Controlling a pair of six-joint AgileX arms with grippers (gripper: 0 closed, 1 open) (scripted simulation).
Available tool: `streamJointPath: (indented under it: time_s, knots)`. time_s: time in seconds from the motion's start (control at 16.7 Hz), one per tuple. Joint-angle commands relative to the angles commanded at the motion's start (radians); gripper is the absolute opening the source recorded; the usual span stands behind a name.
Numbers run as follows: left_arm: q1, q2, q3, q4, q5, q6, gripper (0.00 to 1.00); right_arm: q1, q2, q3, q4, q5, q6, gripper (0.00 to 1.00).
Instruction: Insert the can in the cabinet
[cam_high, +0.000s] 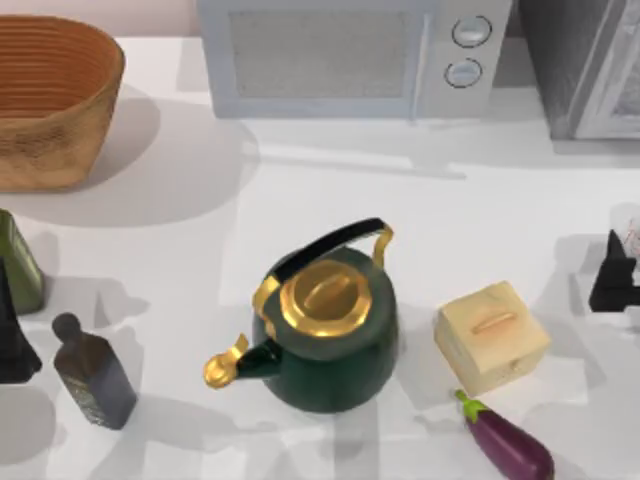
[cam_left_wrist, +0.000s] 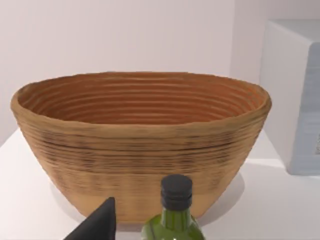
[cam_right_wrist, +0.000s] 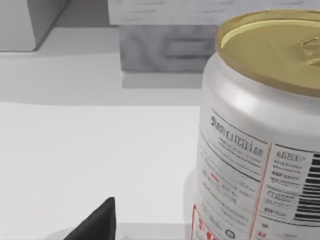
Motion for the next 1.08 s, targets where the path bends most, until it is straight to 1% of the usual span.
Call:
streamJointPath:
  time_s: [0.66, 1.08]
  knots:
    - [0.0, 0.0, 0.0, 0.0, 0.0, 0.0, 1.0, -0.005, 0.013, 0.135, -0.124, -0.005, -0.001, 1.0]
    - [0.0, 0.0, 0.0, 0.0, 0.0, 0.0, 1.0, -0.005, 0.016, 0.156, -0.142, -0.005, -0.001, 1.0]
